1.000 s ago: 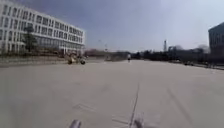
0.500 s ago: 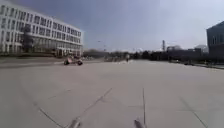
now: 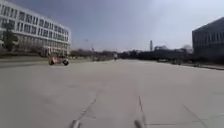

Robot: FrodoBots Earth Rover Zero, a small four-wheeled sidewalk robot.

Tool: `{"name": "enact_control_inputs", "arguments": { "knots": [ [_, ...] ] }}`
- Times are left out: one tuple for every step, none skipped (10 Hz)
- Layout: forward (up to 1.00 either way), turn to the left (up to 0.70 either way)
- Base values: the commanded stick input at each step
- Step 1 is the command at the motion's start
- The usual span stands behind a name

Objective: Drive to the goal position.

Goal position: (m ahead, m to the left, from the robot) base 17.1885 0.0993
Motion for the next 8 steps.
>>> {"name": "enact_control_inputs", "arguments": {
  "knots": [
    [0.85,-0.04],
    [0.85,0.01],
    [0.85,0.01],
    [0.85,0.01],
    [0.85,0.01],
    [0.85,0.01],
    [0.85,0.01],
    [0.85,0.01]
  ]
}}
